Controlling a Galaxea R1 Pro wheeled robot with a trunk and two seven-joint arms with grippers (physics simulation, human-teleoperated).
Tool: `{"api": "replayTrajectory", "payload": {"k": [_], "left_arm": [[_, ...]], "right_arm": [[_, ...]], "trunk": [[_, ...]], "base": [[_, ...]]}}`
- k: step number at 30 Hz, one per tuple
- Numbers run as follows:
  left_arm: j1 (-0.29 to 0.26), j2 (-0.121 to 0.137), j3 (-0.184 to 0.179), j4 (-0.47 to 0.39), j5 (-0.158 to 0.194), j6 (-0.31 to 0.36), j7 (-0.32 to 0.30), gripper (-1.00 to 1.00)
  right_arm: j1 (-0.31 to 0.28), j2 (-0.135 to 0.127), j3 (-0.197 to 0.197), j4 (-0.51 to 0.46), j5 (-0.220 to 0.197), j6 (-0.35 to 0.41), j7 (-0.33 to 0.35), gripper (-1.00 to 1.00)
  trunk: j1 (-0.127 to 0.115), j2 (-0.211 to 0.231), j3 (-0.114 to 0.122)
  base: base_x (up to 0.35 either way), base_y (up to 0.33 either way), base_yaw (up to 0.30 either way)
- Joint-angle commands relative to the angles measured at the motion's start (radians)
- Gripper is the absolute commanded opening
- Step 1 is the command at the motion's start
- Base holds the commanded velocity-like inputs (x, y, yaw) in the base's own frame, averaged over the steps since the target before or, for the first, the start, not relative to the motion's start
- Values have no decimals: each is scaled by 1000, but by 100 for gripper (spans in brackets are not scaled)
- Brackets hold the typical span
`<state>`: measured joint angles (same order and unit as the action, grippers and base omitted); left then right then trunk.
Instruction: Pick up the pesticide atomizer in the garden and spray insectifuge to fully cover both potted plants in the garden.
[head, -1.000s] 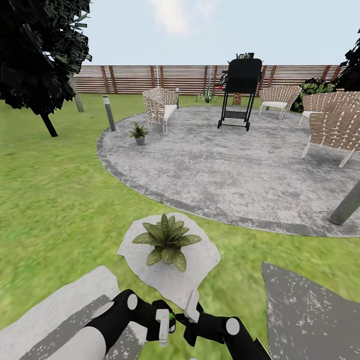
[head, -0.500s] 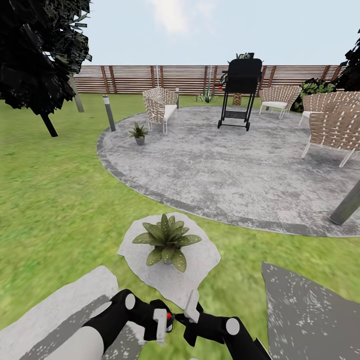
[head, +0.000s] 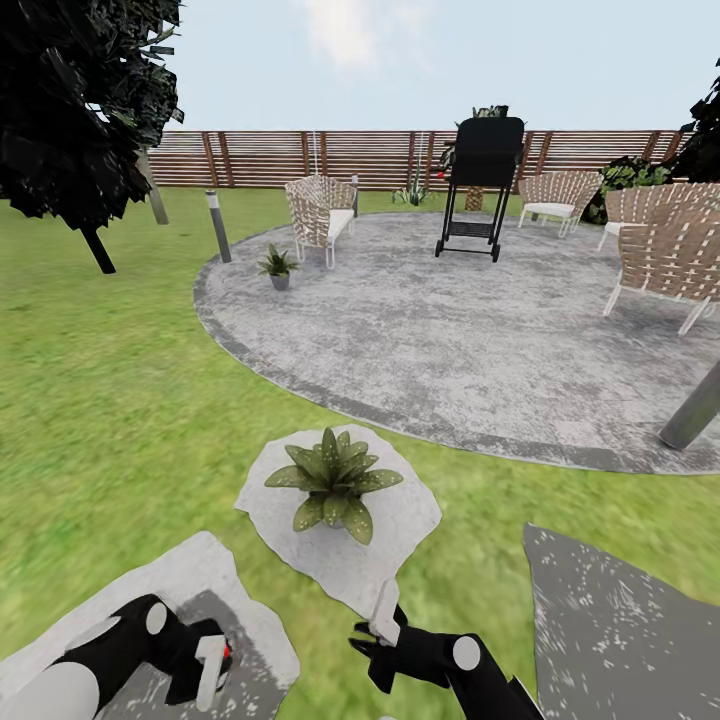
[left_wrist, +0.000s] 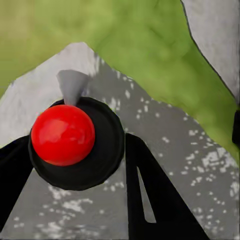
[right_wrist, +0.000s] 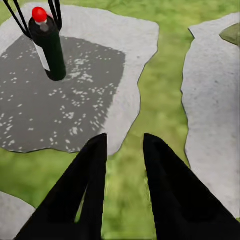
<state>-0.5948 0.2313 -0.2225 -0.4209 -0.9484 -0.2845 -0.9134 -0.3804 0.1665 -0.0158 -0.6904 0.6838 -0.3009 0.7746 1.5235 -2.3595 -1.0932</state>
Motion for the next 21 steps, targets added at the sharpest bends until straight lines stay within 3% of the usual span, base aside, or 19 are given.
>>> {"api": "replayTrajectory", "payload": {"k": [1,4,6,8,10,12,13,14,16,19,21], "left_arm": [[0,19,0,16,9,-6,-1,-100],[0,38,3,49,33,-6,12,-100],[1,39,29,58,66,-6,64,-100],[2,36,61,86,112,-5,132,-100],[8,33,97,144,184,-6,204,-100],[11,31,144,209,298,-7,283,-100],[13,32,186,253,413,-7,352,-100],[18,32,200,272,470,-8,387,-100],[65,30,221,299,600,-9,499,-100],[110,12,229,312,705,-11,664,-100],[119,-17,231,316,741,-10,733,-100]], "right_arm": [[-1,-1,-2,-1,8,-4,2,100],[0,-4,-4,-3,12,-5,-3,100],[0,-6,-8,-2,14,-5,-11,100],[0,-9,-10,4,15,-5,-62,100],[0,-38,-9,22,14,-5,-178,100],[0,-79,-9,91,10,-5,-310,100],[1,-97,-16,181,2,-6,-414,100],[1,-105,-31,233,-7,-6,-470,100],[1,-135,-120,397,-58,-11,-649,100],[3,-172,-213,510,-118,-80,-825,100],[5,-201,-230,532,-132,-129,-879,100]], "trunk": [[0,0,-1],[0,0,-1],[0,0,-1],[0,0,-1],[0,0,-1],[0,0,-1],[0,0,-1],[0,0,-1],[0,0,-1],[0,0,-1],[0,0,-1]], "base": [[0,0,0],[0,0,0],[0,0,0],[0,0,0],[0,0,0],[0,0,0],[0,0,0],[0,0,0],[0,0,0],[0,0,0],[0,0,0]]}}
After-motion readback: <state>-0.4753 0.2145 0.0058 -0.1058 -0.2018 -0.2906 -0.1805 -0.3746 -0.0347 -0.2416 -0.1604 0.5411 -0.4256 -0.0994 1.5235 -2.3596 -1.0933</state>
